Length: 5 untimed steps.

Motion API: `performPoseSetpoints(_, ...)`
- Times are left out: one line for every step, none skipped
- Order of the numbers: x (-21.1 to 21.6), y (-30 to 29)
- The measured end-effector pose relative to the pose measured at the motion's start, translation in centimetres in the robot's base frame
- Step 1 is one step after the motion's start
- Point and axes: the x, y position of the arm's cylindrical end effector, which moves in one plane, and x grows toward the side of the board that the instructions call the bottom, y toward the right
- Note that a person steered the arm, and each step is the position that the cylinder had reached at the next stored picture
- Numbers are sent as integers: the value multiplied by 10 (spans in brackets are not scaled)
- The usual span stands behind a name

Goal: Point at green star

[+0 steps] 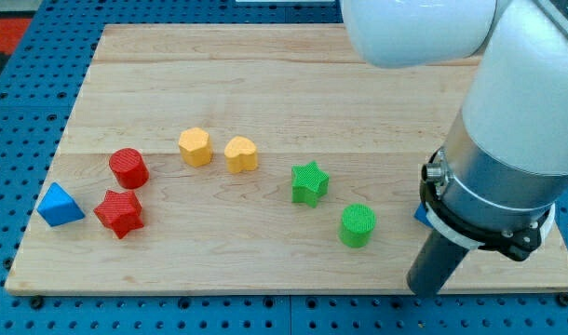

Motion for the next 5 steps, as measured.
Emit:
performPoseSetpoints(-1,-27)
performPoseSetpoints(-1,-27)
performPoseSetpoints(-1,-27)
performPoseSetpoints(-1,-28)
performPoseSetpoints(-1,-34)
